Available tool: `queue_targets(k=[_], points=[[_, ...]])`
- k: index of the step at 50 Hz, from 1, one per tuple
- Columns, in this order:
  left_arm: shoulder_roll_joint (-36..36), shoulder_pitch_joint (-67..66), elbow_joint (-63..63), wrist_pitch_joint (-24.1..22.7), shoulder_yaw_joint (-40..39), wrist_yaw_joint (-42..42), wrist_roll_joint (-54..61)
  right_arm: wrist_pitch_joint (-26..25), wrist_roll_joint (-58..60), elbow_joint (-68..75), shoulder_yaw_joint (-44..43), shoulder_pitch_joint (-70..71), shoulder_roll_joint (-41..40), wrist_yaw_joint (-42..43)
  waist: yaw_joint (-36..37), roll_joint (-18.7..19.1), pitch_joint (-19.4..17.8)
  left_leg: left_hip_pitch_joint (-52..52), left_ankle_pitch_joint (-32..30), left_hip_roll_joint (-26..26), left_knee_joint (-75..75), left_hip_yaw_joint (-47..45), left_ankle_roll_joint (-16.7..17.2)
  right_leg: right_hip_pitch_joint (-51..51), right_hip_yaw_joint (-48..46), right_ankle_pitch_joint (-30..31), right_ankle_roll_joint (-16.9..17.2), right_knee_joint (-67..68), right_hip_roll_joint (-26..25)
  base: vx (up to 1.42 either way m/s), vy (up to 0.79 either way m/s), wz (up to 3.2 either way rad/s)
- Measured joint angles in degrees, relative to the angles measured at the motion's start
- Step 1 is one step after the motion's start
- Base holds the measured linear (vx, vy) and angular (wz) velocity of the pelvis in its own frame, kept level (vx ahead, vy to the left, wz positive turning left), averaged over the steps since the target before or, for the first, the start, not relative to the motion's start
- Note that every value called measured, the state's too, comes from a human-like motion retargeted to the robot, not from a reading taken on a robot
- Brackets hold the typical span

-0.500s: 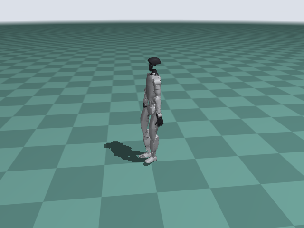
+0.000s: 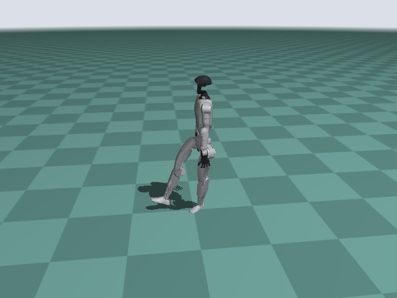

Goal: In place motions

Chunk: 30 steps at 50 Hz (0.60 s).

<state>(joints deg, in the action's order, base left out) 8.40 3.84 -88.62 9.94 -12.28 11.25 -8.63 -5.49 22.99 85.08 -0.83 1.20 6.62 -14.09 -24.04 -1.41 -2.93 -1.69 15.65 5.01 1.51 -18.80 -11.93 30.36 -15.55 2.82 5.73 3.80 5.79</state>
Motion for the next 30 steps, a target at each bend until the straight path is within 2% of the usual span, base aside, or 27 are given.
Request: queue_targets(k=[8,15,20,22,24,28,30], points=[[-1.03,0.88,1.97,-0.92,1.02,0.42,-0.14,0.04,-0.31,1.20,-1.29,-0.48,0.50,0.80,0.95,0.32,1.51,-1.02,-1.42,-0.16,-0.08,0.32,0.23,-2.55,-1.23,0.46,-0.87,2.68,1.80,0.05,-0.03,0.18],[-1.44,-1.01,-0.17,-1.15,0.29,0.77,-1.34,0.24,0.15,-0.24,-0.15,0.11,0.33,0.80,5.37,1.23,4.57,-2.69,-2.44,-1.00,-0.55,-1.26,1.79,-11.16,-2.60,1.21,-3.15,9.92,2.77,0.14,-0.02,-0.17],[-1.24,-3.01,-3.34,-0.42,-0.94,0.83,-2.65,0.53,0.38,-2.14,0.98,0.84,-0.12,0.61,8.56,1.18,5.80,-2.51,-2.22,-0.54,-0.35,-1.17,2.61,-20.81,1.74,2.34,-0.93,9.85,1.90,0.26,-0.03,-0.14],[-1.07,-4.16,-3.90,-0.20,-1.64,0.75,-3.06,0.72,0.39,-2.72,1.42,0.89,-0.46,0.39,9.17,0.94,6.27,-2.25,-2.15,-0.12,-0.14,-0.90,2.98,-24.73,-1.39,-1.57,0.93,7.20,2.52,0.32,-0.05,0.04],[-0.79,-5.92,-4.24,0.03,-2.56,0.66,-3.44,0.91,0.35,-3.17,1.93,0.84,-0.81,-0.19,10.54,-0.30,7.21,-1.53,-2.07,1.17,0.00,-1.37,3.47,-27.93,-8.27,-1.33,1.15,2.10,3.94,0.47,-0.06,-0.10],[-0.75,-8.02,-4.90,0.88,-4.29,-0.23,-2.93,0.88,0.94,-3.97,2.12,1.77,-1.41,-1.62,14.84,-1.48,8.84,-1.53,-2.50,1.55,0.02,-4.11,4.55,-28.47,-6.79,0.71,3.56,-1.97,4.09,0.29,-0.01,-0.43],[-1.46,-8.71,-4.48,0.69,-5.06,-0.84,-1.30,1.10,1.32,-4.94,2.59,2.85,-1.40,-1.95,15.00,-1.48,9.36,-2.40,-2.94,1.42,0.15,-4.25,5.06,-26.33,-4.54,0.61,2.06,-0.92,3.95,0.22,0.04,-0.15]])
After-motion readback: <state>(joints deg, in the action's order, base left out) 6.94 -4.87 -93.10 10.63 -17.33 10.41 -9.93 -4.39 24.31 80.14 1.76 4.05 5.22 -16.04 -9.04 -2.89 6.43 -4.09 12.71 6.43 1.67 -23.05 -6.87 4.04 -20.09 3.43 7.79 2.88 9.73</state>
